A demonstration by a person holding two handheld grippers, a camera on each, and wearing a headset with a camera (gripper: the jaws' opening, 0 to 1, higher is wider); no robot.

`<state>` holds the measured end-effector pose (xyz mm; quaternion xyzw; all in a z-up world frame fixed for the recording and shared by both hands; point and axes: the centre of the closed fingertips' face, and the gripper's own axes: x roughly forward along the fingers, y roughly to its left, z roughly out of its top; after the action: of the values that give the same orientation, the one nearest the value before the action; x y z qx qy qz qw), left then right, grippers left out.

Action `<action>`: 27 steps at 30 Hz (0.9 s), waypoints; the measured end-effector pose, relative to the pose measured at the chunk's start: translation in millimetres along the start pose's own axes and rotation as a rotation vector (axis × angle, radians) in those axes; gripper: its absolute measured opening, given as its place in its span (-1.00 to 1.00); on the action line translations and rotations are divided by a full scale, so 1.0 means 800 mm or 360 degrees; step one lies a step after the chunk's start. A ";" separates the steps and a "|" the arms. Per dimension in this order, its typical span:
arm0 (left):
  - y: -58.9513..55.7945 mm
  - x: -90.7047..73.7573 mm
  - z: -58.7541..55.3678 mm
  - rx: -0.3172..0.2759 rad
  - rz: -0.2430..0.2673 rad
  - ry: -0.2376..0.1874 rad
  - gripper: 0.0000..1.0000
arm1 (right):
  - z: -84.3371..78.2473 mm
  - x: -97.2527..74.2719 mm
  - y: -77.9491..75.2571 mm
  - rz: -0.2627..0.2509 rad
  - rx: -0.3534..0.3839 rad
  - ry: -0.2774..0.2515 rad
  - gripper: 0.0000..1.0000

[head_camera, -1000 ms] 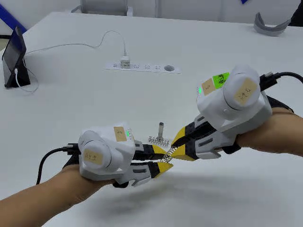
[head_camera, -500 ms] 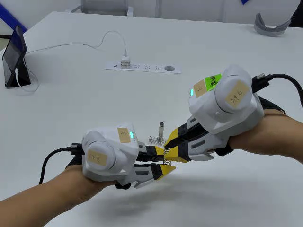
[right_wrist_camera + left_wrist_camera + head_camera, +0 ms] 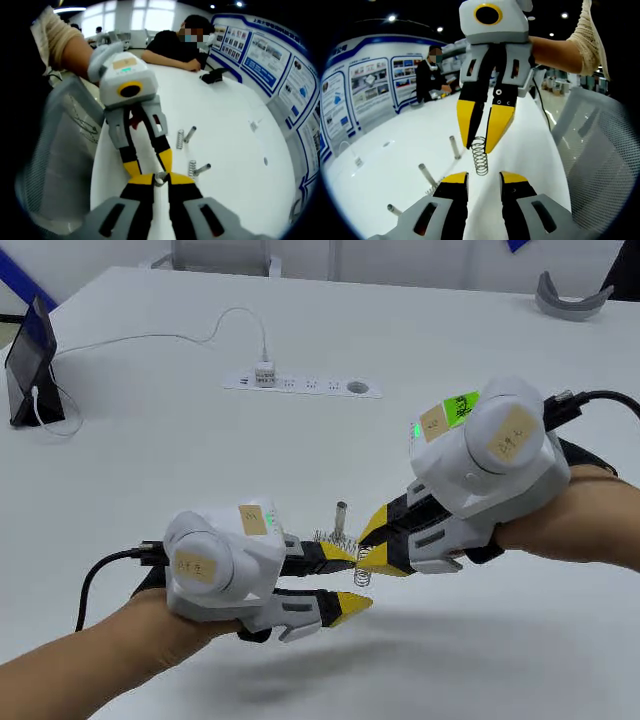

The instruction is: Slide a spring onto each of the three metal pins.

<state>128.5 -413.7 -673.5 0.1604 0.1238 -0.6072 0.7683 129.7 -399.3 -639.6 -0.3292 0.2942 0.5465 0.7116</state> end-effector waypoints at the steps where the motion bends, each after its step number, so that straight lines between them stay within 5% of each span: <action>1: 0.002 -0.002 -0.001 -0.0011 0.0008 0.0000 -0.48 | -0.002 -0.002 -0.002 -0.0007 0.0005 0.0004 -0.77; 27: 0.037 -0.063 -0.022 -0.0159 0.0235 -0.0014 -0.23 | -0.025 -0.038 -0.038 -0.0162 0.0104 0.0020 -0.77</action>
<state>145.8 -355.3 -667.4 0.1278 0.1384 -0.5426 0.8186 150.6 -438.6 -623.6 -0.3236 0.2991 0.4976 0.7471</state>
